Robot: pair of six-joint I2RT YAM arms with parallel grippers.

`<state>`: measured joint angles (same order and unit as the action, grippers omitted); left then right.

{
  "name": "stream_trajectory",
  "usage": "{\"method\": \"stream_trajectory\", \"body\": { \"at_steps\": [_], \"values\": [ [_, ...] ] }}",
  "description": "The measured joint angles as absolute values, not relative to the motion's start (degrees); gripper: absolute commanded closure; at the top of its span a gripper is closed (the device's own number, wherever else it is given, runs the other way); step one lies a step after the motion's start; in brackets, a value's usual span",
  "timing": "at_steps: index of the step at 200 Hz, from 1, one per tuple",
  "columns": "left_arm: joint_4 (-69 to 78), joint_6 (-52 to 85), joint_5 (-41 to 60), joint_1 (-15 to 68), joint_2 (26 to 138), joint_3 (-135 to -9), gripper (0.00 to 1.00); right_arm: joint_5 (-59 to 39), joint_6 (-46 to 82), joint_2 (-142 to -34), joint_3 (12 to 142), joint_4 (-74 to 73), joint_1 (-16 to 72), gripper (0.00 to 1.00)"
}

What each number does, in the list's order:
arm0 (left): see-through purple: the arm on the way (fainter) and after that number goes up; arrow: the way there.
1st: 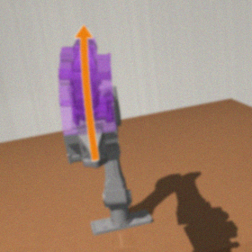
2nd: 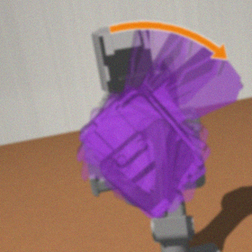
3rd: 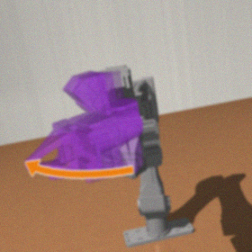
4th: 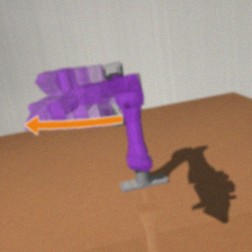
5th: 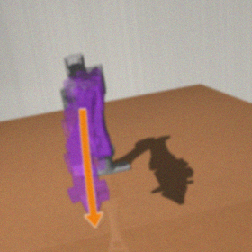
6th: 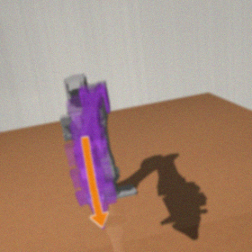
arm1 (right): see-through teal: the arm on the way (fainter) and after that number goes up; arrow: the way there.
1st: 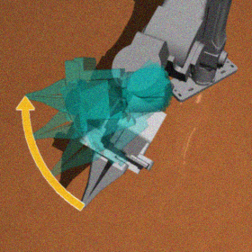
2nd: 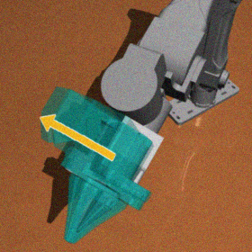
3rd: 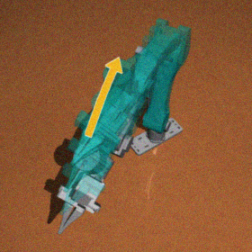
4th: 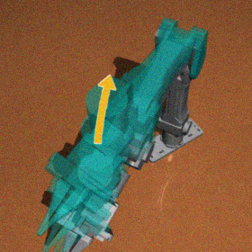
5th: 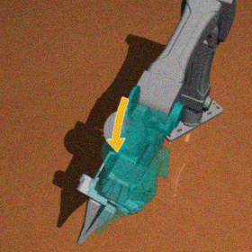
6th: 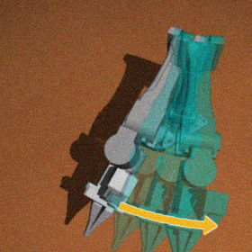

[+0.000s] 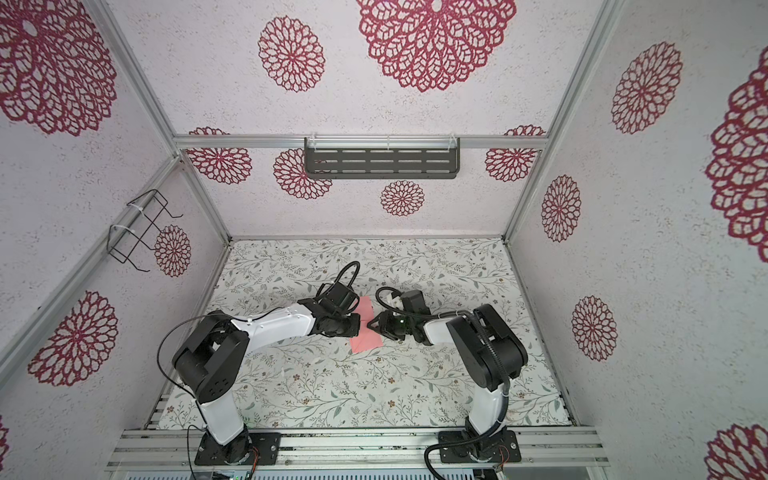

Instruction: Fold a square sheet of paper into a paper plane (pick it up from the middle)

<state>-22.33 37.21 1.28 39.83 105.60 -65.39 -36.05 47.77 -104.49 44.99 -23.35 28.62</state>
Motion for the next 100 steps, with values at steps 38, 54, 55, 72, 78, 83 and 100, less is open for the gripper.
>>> {"method": "stream_trajectory", "body": {
  "at_steps": [38,54,55,72,78,83,100],
  "values": [
    [-24.6,37.8,0.5,39.2,107.2,-65.5,0.96,-36.2,49.3,-105.6,46.0,-24.2,28.8,0.63],
    [-25.2,38.0,0.4,39.0,108.0,-65.6,0.97,-36.2,50.2,-106.3,46.2,-24.9,28.9,0.63],
    [-25.2,38.0,0.4,39.0,108.0,-65.6,0.97,-36.2,50.2,-106.3,46.2,-25.0,28.9,0.63],
    [-25.7,38.2,0.3,38.9,108.6,-65.8,0.98,-36.2,51.2,-107.0,46.2,-25.5,28.9,0.64],
    [-25.8,38.2,0.3,38.9,108.7,-66.0,0.98,-36.2,51.3,-107.3,46.2,-25.6,28.9,0.64],
    [-25.8,38.2,0.3,38.9,108.8,-66.0,0.98,-36.2,51.7,-107.4,46.2,-25.6,28.9,0.64],
    [-26.3,38.3,0.3,38.8,109.0,-66.3,0.99,-36.2,52.2,-107.7,46.3,-25.6,28.9,0.64]
  ]
}}
